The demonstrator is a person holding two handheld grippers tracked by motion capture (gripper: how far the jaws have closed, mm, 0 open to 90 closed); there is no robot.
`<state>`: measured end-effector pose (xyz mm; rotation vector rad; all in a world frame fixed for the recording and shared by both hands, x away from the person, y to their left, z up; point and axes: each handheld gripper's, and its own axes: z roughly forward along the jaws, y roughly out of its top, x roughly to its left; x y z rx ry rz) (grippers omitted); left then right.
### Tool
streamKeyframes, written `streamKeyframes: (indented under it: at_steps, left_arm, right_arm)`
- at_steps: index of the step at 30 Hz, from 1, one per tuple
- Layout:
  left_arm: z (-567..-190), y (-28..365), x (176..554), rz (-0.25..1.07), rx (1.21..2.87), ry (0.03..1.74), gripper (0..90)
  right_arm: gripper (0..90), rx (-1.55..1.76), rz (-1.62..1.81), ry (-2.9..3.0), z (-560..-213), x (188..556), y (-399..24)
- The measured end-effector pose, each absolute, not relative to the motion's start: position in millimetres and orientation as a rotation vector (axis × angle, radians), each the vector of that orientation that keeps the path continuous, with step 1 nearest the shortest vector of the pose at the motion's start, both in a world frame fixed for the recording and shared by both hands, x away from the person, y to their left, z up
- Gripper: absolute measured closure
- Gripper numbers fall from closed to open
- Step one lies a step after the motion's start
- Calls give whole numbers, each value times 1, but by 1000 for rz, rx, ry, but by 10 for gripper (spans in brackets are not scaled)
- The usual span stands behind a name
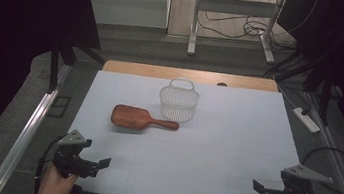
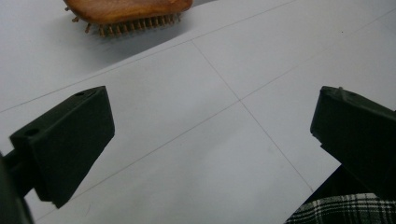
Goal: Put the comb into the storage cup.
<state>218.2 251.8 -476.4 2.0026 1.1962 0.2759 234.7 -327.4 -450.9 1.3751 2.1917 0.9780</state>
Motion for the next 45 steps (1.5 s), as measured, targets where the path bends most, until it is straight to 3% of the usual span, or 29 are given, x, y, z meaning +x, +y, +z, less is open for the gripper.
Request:
streamKeyframes:
  at_steps: [45]
  left_arm:
    - [-466,221,274,207,2071,1074,0]
  right_arm:
    - [0,1364,968,2240,-452,237,-326]
